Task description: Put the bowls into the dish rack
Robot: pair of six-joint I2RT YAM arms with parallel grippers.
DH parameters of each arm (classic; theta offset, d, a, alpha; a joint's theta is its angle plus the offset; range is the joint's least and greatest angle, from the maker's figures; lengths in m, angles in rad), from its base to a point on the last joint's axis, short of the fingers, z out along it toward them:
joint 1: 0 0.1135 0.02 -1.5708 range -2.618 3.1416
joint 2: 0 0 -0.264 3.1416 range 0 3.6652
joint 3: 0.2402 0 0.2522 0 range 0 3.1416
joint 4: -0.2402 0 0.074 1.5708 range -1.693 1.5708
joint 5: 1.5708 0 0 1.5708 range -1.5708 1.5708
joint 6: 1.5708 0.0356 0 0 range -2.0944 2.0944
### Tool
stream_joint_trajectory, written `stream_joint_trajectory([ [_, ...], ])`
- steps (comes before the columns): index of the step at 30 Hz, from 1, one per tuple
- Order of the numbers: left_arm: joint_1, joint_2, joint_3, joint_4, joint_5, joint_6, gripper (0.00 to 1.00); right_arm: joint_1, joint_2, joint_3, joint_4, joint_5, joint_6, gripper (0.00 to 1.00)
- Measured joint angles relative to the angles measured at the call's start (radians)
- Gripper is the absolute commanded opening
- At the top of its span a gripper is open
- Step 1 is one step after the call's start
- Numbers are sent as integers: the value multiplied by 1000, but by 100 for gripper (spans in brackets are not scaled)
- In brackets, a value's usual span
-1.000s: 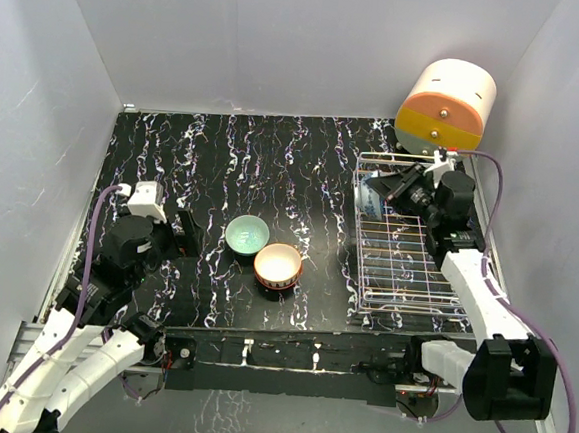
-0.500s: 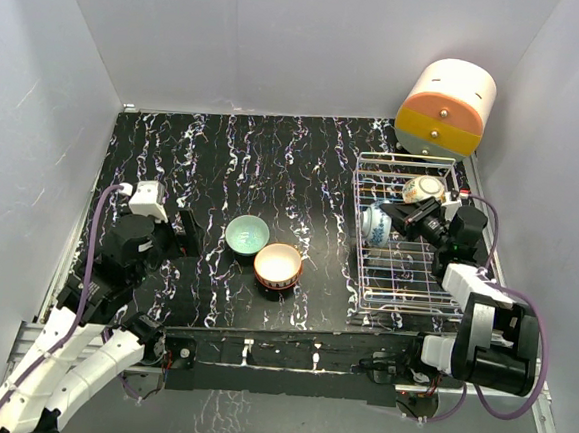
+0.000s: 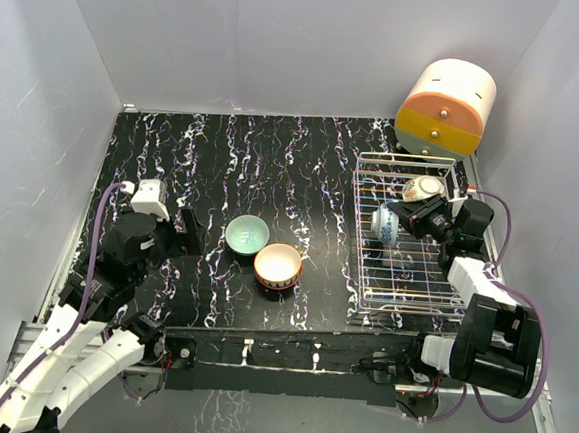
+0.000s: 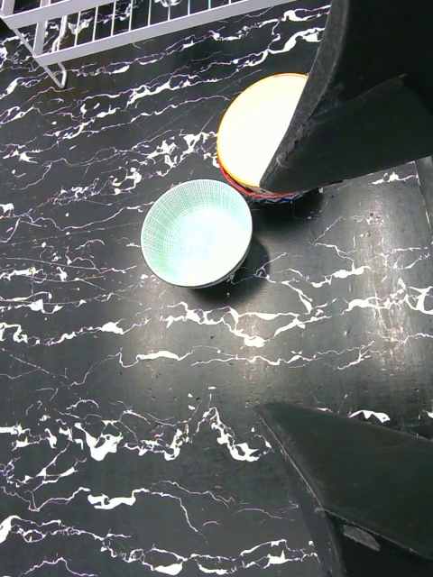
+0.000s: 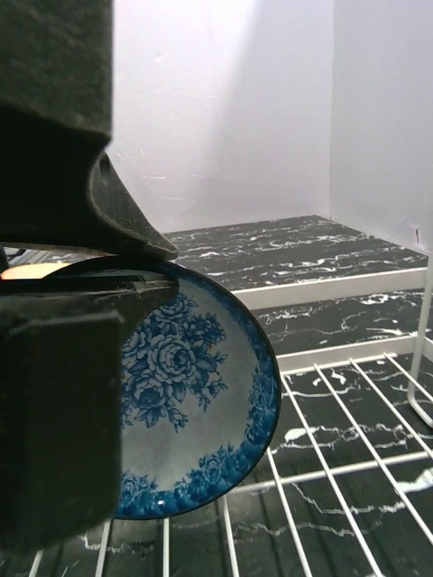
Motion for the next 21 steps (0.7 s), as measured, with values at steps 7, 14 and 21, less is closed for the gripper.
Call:
stream_joint_trajectory([
  [7, 0, 0, 0, 0, 0, 0, 97, -40, 32, 19, -45, -19, -73, 9],
  [14, 0, 13, 0, 1, 0, 0, 97, -47, 56, -14, 91, -90, -26, 8],
  [21, 0, 24, 2, 9, 7, -1, 97, -47, 64, -40, 174, -127, 110, 8],
])
